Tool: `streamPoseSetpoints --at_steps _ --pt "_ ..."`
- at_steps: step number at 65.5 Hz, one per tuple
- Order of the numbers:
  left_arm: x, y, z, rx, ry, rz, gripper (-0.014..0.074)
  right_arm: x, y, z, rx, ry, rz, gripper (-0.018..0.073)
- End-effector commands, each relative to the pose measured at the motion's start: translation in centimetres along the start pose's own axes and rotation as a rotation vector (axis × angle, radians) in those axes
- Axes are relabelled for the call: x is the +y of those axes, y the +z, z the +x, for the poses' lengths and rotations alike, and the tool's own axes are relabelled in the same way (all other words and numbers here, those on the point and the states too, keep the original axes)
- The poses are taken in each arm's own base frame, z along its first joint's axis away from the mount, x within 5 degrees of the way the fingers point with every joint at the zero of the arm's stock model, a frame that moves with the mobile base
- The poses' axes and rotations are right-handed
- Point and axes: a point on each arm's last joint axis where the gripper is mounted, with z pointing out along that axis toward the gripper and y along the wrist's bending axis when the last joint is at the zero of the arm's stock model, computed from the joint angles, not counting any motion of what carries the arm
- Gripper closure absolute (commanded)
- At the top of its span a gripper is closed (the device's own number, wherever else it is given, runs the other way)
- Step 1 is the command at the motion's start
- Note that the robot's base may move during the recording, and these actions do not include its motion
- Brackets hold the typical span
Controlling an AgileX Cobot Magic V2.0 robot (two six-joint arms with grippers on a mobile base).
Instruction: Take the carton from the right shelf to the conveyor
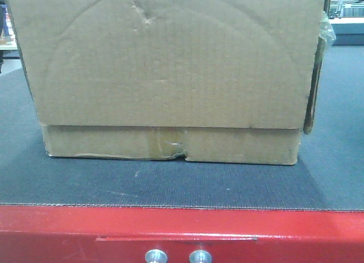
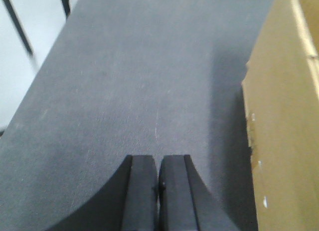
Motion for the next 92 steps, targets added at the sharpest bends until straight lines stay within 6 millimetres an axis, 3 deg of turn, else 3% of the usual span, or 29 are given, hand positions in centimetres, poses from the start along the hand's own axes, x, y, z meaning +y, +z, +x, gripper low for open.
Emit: streamPoseSetpoints --at_steps 1,11,20,38,92 --pt "0.0 -1.7 1.8 -0.133 -0.003 0.03 0.0584 -0.2 -0.9 1.1 -0.101 -0.031 -0.009 0.0629" --pt "0.1 -4.6 5.3 -0.267 -0.002 0.054 0.0584 -0.3 -2.7 4.1 -0.195 -0.031 -0.032 0.0629" --pt "0.3 -6.7 8.0 -0.327 -0.005 0.056 0.0584 -0.5 -5.1 5.5 -0.33 -0.024 -0.048 0.0629" --pt "0.5 -10.0 9.7 -0.487 -0.012 0.058 0.0584 -1.1 -9.7 6.6 -0.546 -0.005 -0.055 0.0629" --pt "0.6 -10.7 9.7 -0.52 -0.019 0.06 0.0584 -1.1 -9.9 6.6 -0.562 -0.004 -0.056 0.0629"
